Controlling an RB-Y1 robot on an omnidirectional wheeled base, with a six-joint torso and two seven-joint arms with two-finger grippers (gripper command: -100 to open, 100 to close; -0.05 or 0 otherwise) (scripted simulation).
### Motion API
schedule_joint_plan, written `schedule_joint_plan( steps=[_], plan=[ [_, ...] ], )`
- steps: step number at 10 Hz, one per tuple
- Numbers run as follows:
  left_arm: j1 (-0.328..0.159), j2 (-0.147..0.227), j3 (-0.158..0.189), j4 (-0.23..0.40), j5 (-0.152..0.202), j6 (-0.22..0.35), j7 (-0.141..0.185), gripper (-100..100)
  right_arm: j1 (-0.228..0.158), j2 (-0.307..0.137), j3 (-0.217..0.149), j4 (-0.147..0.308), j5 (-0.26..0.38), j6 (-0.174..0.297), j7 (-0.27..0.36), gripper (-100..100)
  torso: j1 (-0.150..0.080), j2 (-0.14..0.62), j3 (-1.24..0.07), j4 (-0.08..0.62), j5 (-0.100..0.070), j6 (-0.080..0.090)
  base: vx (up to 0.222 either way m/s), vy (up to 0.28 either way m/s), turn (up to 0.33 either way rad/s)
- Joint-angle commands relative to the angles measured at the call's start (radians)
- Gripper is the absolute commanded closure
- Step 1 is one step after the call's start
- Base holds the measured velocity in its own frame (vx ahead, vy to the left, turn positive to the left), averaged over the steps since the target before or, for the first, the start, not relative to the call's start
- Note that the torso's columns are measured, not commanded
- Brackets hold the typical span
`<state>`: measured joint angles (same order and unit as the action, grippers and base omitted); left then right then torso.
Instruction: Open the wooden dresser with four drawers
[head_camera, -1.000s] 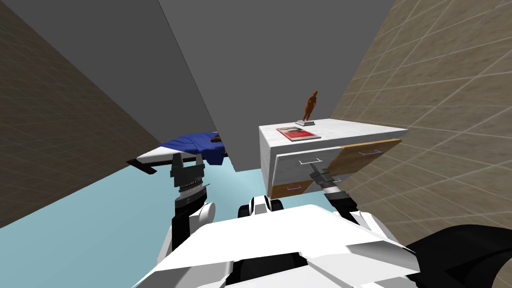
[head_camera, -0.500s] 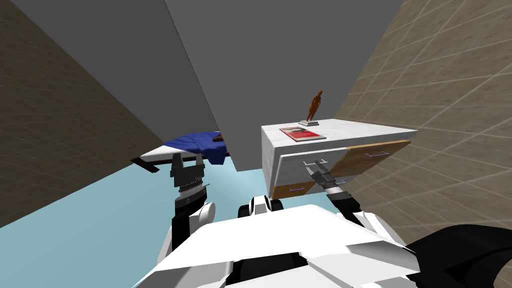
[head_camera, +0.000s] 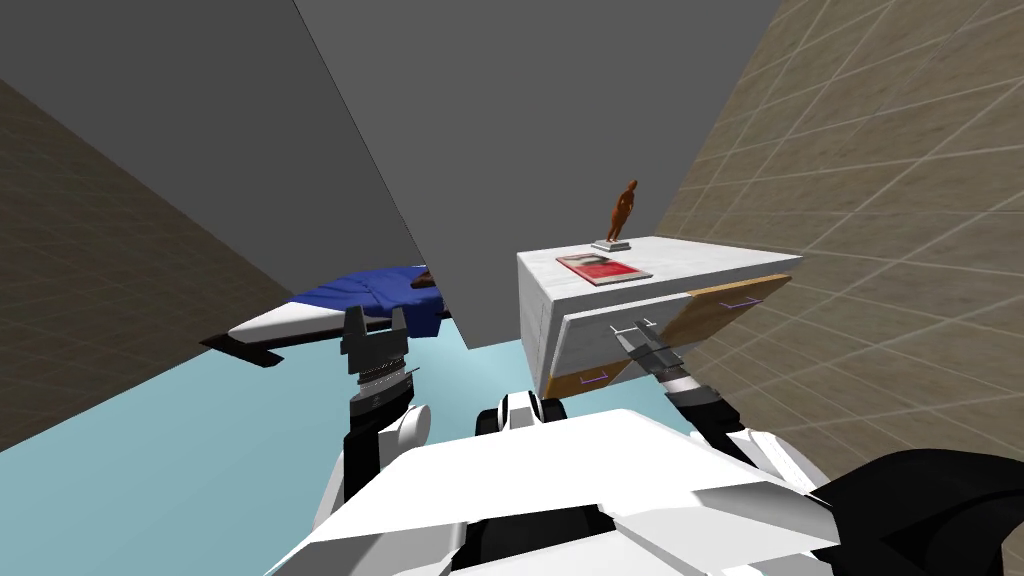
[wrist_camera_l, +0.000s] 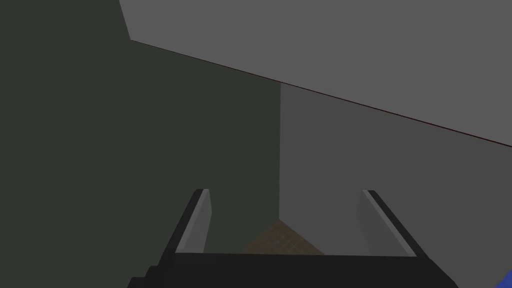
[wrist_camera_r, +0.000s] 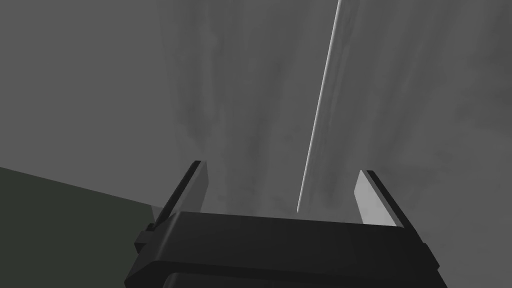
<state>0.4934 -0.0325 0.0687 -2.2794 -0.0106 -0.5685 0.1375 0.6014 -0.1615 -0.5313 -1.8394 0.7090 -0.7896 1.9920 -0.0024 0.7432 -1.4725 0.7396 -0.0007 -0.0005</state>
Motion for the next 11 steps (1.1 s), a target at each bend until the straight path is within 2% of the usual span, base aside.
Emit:
schedule_joint_plan(
  steps=[1,3,4,5,6,11],
  plan=[
    [0.000,0.000,0.000,0.000,0.000,0.000,0.000,0,-0.006,0.007,0.003,0.002,0.004,0.008,0.007,100,-0.001,-0.002,-0.001,-0.001,0.000,0.000,-0.025,-0.041,0.116],
    [0.000,0.000,0.000,0.000,0.000,0.000,0.000,0,-0.022,0.038,0.016,0.002,0.019,0.038,0.033,100,0.004,-0.002,-0.004,0.007,0.010,0.001,-0.059,-0.046,0.171],
    [0.000,0.000,0.000,0.000,0.000,0.000,0.000,0,-0.032,0.057,0.024,0.002,0.029,0.056,0.048,100,0.006,-0.003,-0.004,0.005,0.009,-0.002,-0.146,-0.079,0.226],
    [0.000,0.000,0.000,0.000,0.000,0.000,0.000,0,-0.020,0.049,0.023,0.009,0.027,0.045,0.037,100,0.006,-0.003,-0.003,0.003,0.006,-0.002,-0.072,-0.039,0.067],
    [0.000,0.000,0.000,0.000,0.000,0.000,0.000,0,0.001,0.053,0.036,-0.008,0.029,0.028,0.038,100,0.007,-0.006,-0.005,0.001,0.005,0.002,0.002,-0.008,-0.185],
    [0.000,0.000,0.000,0.000,0.000,0.000,0.000,0,0.114,0.058,0.083,-0.097,0.030,-0.072,0.021,100,-0.002,0.000,-0.003,0.005,0.007,0.006,0.061,-0.015,-0.294]
  ],
)
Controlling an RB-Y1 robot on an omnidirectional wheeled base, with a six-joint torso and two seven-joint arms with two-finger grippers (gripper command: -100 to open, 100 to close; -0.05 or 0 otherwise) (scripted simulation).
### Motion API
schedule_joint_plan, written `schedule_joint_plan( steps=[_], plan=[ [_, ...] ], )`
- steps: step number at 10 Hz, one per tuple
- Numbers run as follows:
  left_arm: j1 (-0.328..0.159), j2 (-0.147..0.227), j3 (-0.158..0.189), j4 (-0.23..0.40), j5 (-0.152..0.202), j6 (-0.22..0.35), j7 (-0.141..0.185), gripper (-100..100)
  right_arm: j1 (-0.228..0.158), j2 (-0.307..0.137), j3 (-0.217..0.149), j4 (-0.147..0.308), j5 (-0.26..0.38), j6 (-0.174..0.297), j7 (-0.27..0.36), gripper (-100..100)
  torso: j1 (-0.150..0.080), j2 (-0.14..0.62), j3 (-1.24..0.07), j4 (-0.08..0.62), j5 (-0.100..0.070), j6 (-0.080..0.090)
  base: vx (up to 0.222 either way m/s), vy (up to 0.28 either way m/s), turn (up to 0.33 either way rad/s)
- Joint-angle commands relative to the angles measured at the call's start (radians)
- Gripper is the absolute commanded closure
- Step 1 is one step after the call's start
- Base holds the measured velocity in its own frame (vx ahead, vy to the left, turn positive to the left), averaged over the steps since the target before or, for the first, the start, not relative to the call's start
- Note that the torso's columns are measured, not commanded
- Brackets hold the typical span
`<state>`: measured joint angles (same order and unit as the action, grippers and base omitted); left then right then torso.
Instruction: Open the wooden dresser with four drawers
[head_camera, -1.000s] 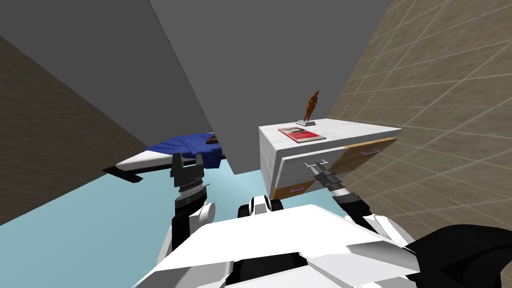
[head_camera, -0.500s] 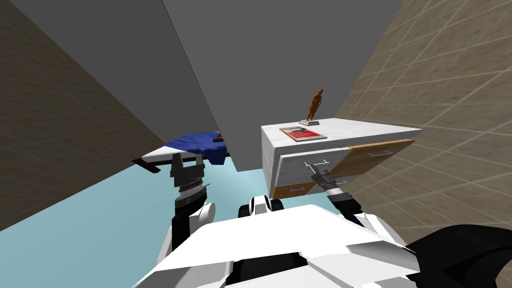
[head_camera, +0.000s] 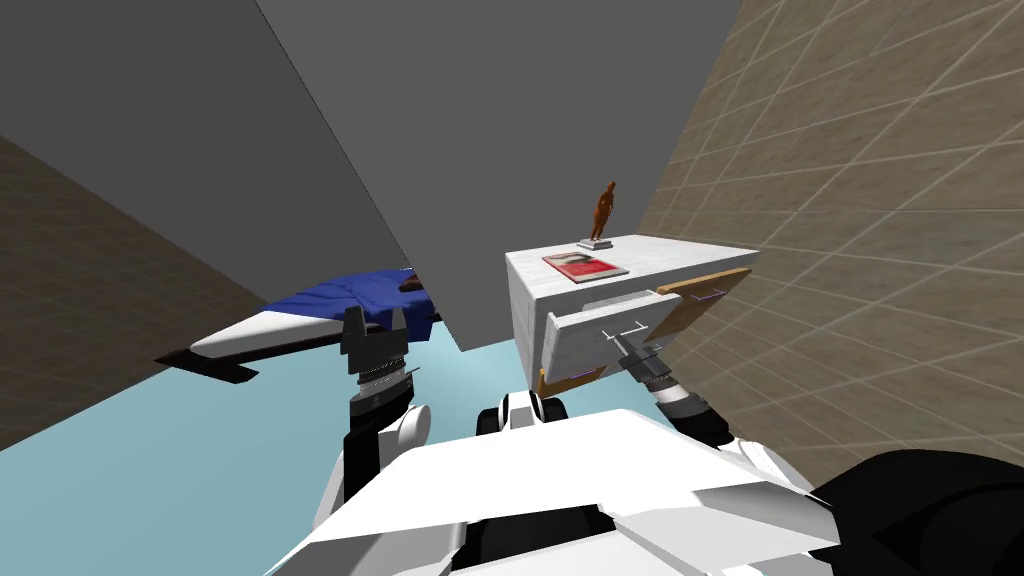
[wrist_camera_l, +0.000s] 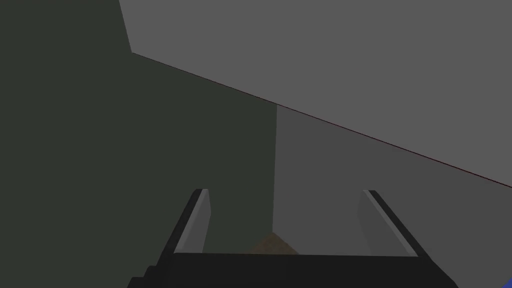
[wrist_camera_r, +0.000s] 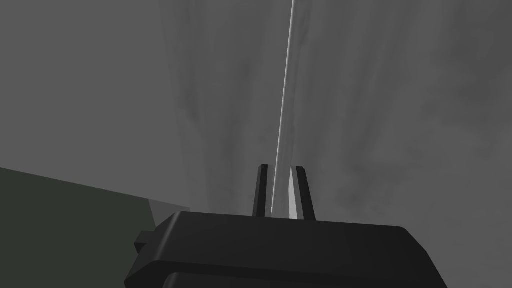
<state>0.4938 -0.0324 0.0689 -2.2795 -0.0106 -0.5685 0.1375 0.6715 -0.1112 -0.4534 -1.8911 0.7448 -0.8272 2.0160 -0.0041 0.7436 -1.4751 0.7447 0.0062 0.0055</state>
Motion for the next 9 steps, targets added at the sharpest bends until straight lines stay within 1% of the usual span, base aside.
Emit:
schedule_joint_plan(
  steps=[1,4,5,6,7,9],
  plan=[
    [0.000,0.000,0.000,0.000,0.000,0.000,0.000,0,0.066,0.008,0.015,-0.063,-0.006,-0.055,-0.006,100,0.001,0.002,0.001,0.001,0.001,-0.001,0.062,-0.025,-0.238],
    [0.000,0.000,0.000,0.000,0.000,0.000,0.000,0,0.133,0.012,0.043,-0.116,-0.005,-0.115,-0.016,100,0.003,0.002,0.000,0.001,0.001,-0.001,0.058,-0.017,-0.288],
    [0.000,0.000,0.000,0.000,0.000,0.000,0.000,0,0.133,0.012,0.043,-0.116,-0.005,-0.115,-0.016,100,0.004,0.000,0.000,0.001,0.001,-0.002,0.039,-0.015,-0.105],
    [0.000,0.000,0.000,0.000,0.000,0.000,0.000,0,0.130,0.007,0.045,-0.093,-0.002,-0.118,-0.016,100,0.004,-0.001,-0.001,0.000,0.001,-0.004,0.009,0.001,0.010],
    [0.000,0.000,0.000,0.000,0.000,0.000,0.000,0,0.137,0.008,0.047,-0.097,-0.004,-0.128,-0.014,100,0.006,0.000,-0.001,0.000,0.000,-0.004,-0.083,-0.022,-0.029],
    [-0.001,0.000,0.000,0.000,0.000,0.000,0.000,0,0.140,0.010,0.046,-0.106,-0.009,-0.136,-0.011,100,0.005,0.007,0.005,0.002,0.001,-0.003,-0.147,-0.034,-0.030]
  ],
)
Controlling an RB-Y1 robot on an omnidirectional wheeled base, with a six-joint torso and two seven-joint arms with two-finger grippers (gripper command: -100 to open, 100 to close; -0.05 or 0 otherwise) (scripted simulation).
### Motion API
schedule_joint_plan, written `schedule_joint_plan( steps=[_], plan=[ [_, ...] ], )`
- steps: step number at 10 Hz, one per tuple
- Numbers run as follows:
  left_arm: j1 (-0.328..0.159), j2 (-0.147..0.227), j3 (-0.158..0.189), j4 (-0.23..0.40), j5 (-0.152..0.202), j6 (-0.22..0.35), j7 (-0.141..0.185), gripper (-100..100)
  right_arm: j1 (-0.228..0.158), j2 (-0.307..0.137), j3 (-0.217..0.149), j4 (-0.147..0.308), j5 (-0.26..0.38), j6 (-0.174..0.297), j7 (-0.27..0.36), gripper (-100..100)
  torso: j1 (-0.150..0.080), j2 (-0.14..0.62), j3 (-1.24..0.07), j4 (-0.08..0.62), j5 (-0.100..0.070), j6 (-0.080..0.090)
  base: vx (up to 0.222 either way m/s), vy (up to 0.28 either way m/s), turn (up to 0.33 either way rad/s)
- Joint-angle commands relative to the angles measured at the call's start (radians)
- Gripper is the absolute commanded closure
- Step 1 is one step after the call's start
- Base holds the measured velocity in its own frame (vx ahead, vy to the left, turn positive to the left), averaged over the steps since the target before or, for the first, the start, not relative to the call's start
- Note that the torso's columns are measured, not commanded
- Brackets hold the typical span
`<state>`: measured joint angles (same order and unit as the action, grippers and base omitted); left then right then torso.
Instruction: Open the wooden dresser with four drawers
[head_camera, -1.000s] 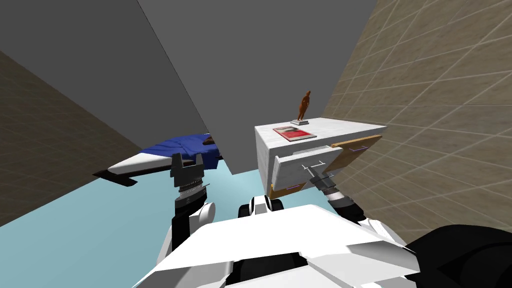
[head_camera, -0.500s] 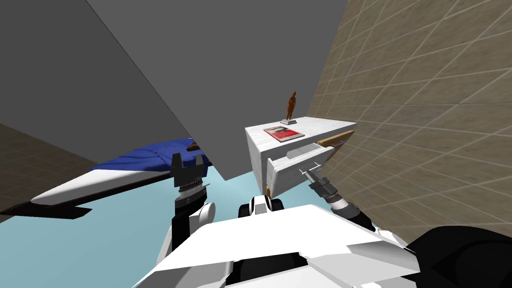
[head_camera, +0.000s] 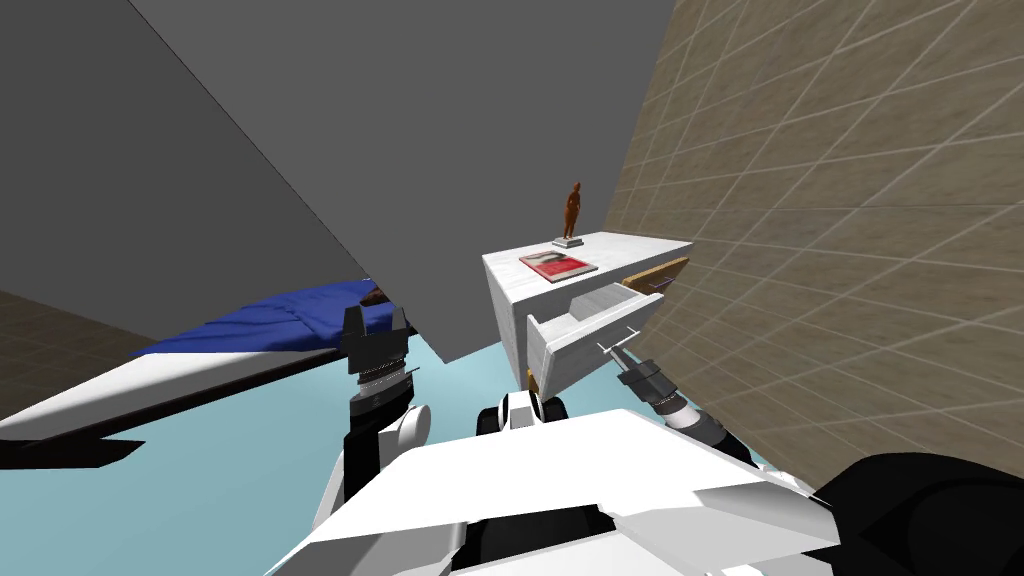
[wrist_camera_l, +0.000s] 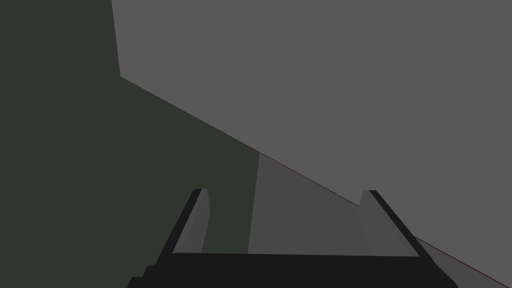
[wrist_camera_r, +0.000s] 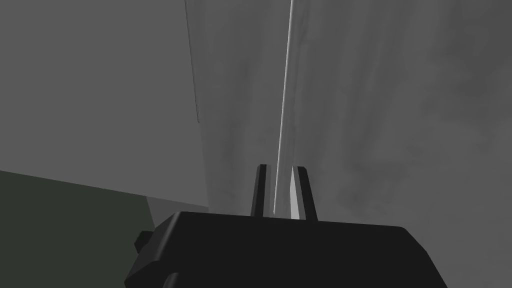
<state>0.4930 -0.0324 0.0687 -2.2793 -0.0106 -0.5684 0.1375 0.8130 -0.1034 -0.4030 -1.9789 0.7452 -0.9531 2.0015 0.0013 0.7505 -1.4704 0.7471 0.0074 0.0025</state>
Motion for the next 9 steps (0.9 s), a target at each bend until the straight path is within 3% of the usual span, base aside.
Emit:
schedule_joint_plan(
  steps=[1,3,4,9],
  plan=[
    [0.000,0.000,0.000,0.000,0.000,0.000,0.000,0,0.000,0.002,-0.005,-0.024,-0.013,-0.016,0.005,100,0.001,0.000,0.001,0.000,0.000,0.001,-0.206,-0.052,-0.036],
    [0.000,0.000,0.000,0.000,0.000,0.000,0.000,0,0.002,0.003,-0.004,-0.017,-0.007,-0.003,0.003,100,0.002,-0.001,0.001,-0.001,0.001,0.000,-0.150,-0.040,0.012],
    [0.000,0.000,0.000,0.000,0.000,0.000,0.000,0,0.021,-0.010,-0.017,-0.043,-0.015,0.010,-0.024,-100,0.006,-0.006,-0.003,-0.002,0.001,0.000,-0.003,0.003,-0.015],
    [0.000,0.000,0.000,0.000,0.000,0.000,0.000,0,0.068,-0.051,-0.061,-0.134,-0.047,0.040,-0.107,-100,-0.002,-0.013,-0.006,-0.009,-0.007,-0.003,0.020,0.017,-0.012]
  ],
)
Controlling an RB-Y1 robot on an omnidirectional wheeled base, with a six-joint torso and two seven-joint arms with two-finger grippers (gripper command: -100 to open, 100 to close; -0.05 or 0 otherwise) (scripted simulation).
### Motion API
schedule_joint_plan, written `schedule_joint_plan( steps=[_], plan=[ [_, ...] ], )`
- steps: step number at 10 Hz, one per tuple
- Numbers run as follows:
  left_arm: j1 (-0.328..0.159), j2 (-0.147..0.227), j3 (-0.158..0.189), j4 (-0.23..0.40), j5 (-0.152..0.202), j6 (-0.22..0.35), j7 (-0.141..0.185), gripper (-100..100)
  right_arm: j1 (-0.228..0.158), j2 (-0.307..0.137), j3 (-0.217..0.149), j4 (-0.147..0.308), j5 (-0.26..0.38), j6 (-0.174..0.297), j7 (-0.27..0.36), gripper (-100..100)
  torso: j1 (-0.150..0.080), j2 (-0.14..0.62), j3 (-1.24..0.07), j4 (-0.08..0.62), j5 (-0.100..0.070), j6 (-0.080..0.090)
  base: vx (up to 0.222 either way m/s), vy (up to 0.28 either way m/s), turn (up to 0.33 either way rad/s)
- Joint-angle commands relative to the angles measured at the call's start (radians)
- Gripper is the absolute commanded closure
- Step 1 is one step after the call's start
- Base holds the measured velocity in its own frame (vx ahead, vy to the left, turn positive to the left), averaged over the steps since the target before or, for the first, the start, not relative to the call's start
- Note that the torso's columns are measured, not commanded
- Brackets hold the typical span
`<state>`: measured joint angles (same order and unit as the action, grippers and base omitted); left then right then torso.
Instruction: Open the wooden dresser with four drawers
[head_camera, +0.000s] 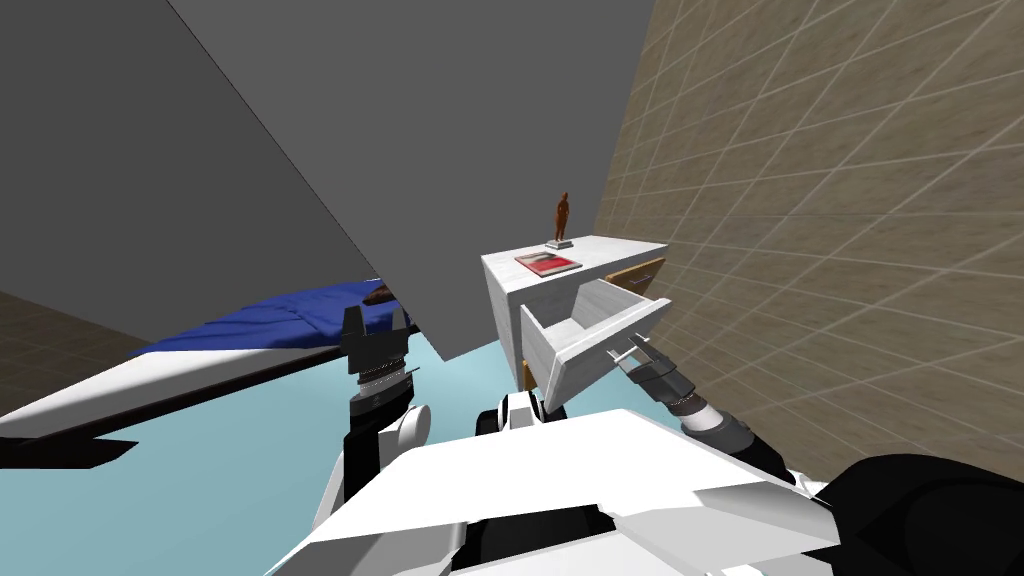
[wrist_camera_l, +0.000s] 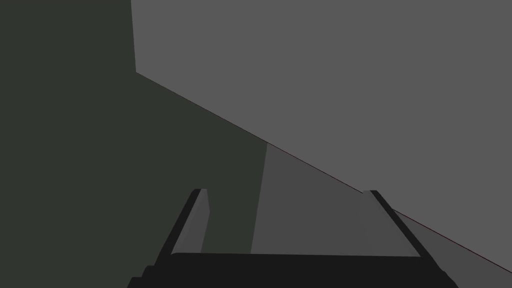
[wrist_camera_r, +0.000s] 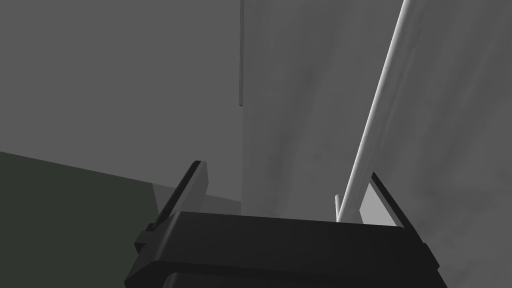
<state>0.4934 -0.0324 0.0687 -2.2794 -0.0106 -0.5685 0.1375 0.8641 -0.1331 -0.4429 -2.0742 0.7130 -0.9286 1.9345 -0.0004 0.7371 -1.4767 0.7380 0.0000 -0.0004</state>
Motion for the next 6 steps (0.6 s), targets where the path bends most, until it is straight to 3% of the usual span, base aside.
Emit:
schedule_joint_plan(
  steps=[1,2,3,4,6],
  plan=[
    [0.000,0.000,0.000,0.000,0.000,0.000,0.000,0,0.025,-0.028,-0.028,-0.054,-0.020,0.020,-0.054,-100,0.000,0.001,0.000,0.001,0.001,0.001,0.017,0.033,-0.004],
    [0.000,0.000,0.000,0.000,0.000,0.000,0.000,0,0.033,-0.034,-0.035,-0.069,-0.025,0.025,-0.067,-100,0.002,0.004,0.000,0.004,0.005,0.001,0.015,0.024,-0.011],
    [0.000,0.000,0.000,0.000,0.000,0.000,0.000,0,0.034,-0.030,-0.024,-0.048,-0.016,0.020,-0.058,-100,0.004,0.006,0.000,0.007,0.008,0.002,0.010,0.008,-0.002],
    [0.000,0.000,0.000,0.000,0.000,0.000,0.000,0,0.036,-0.030,-0.024,-0.047,-0.015,0.021,-0.061,0,0.004,0.007,0.002,0.005,0.006,0.001,0.000,0.000,0.000],
    [0.000,0.000,0.000,0.000,0.000,0.000,0.000,0,0.038,-0.030,-0.023,-0.042,-0.013,0.023,-0.060,0,0.003,0.004,0.001,0.002,0.003,0.000,0.000,0.000,0.000]
  ],
)
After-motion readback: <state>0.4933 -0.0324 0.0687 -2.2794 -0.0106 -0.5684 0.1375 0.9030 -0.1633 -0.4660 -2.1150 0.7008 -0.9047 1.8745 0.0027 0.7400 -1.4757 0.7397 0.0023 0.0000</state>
